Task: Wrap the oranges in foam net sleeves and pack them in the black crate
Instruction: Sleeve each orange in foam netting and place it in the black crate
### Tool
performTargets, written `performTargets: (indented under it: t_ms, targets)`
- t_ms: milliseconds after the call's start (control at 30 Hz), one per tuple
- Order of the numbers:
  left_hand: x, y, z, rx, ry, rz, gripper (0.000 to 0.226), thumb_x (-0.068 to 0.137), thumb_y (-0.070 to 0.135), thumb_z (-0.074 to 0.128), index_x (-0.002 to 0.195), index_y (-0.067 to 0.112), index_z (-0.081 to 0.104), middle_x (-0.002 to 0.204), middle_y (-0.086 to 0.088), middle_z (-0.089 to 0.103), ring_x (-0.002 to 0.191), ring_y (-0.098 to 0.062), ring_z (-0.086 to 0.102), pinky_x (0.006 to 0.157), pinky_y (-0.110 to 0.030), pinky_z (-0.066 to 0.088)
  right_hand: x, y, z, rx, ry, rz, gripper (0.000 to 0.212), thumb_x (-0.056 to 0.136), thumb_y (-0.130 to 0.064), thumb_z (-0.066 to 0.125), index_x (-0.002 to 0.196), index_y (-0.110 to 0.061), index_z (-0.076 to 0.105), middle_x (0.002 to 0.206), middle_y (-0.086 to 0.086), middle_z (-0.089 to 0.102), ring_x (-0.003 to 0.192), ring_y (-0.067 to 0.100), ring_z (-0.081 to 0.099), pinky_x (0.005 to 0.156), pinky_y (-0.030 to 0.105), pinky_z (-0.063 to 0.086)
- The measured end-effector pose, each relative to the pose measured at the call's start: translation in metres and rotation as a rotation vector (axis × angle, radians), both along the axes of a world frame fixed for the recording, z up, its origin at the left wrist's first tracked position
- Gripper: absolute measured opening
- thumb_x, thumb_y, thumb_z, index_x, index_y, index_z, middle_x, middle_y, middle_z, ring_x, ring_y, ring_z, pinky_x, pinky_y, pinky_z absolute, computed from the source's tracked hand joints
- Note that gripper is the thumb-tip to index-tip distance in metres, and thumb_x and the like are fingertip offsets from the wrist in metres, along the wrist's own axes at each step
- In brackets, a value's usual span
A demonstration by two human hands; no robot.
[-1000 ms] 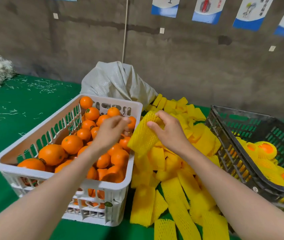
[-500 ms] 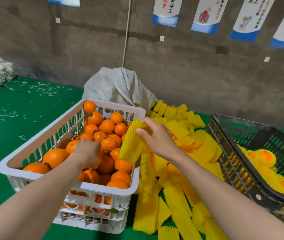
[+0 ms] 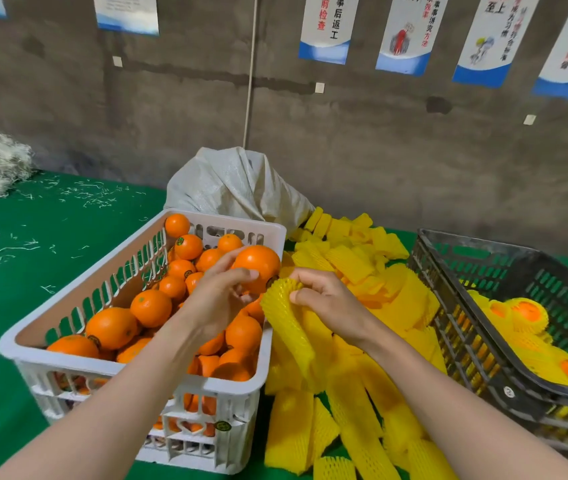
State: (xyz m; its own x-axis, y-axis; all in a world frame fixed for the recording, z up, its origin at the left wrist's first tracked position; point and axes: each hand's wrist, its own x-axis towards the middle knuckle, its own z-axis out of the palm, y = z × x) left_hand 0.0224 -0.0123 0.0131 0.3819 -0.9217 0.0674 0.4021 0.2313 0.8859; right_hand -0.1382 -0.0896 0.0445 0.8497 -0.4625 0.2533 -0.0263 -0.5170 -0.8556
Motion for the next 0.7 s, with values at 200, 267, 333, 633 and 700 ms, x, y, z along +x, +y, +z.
performTargets:
  t_ms: [200, 267, 333, 633, 700]
  targets:
    - [-0.035, -0.007, 0.008, 0.051, 0.208, -0.119, 0.058, 0.079, 0.017, 0.053, 0.134, 0.004, 0.046, 0.090, -0.016, 0.064, 0.069, -0.024, 0.063, 0.069, -0.035, 0.050, -0.015, 0.002, -0.001, 0.174, -0.035, 0.035, 0.017, 0.085, 0.010, 0.043, 0.081, -0.002, 0.054, 0.070, 0.009, 0.044, 0.059, 0.004, 0.043, 0.054, 0.015, 0.035]
    - [-0.046, -0.012, 0.009, 0.086, 0.226, -0.103, 0.043, 0.088, 0.016, 0.050, 0.130, 0.008, 0.048, 0.077, -0.013, 0.067, 0.066, -0.026, 0.066, 0.062, -0.035, 0.054, -0.018, 0.003, -0.001, 0.179, -0.031, 0.057, 0.019, 0.084, 0.009, 0.043, 0.079, -0.006, 0.053, 0.071, 0.009, 0.043, 0.059, 0.006, 0.041, 0.054, 0.017, 0.034]
    - [-0.055, -0.017, 0.008, 0.091, 0.216, -0.058, 0.032, 0.090, 0.014, 0.049, 0.122, 0.015, 0.052, 0.073, -0.011, 0.066, 0.065, -0.026, 0.065, 0.059, -0.035, 0.053, -0.022, 0.004, -0.004, 0.148, -0.016, 0.060, 0.025, 0.085, 0.009, 0.044, 0.077, -0.012, 0.054, 0.070, 0.007, 0.046, 0.061, 0.008, 0.042, 0.056, 0.021, 0.035]
    - [-0.083, -0.027, 0.001, 0.044, 0.123, -0.093, 0.052, 0.066, 0.016, 0.058, 0.118, 0.025, 0.059, 0.092, -0.011, 0.071, 0.083, -0.027, 0.069, 0.074, -0.040, 0.054, -0.047, -0.005, -0.023, -0.324, -0.048, -0.242, 0.013, 0.088, -0.016, 0.047, 0.088, -0.021, 0.059, 0.058, 0.000, 0.046, 0.049, 0.008, 0.037, 0.050, 0.033, 0.032]
    - [-0.088, -0.028, 0.000, 0.058, 0.141, -0.114, 0.052, 0.069, 0.019, 0.058, 0.121, 0.018, 0.058, 0.096, -0.013, 0.068, 0.088, -0.029, 0.066, 0.078, -0.041, 0.051, -0.052, -0.007, -0.025, -0.410, -0.092, -0.319, 0.018, 0.087, -0.024, 0.044, 0.092, -0.020, 0.061, 0.054, 0.007, 0.046, 0.046, 0.013, 0.036, 0.048, 0.037, 0.031]
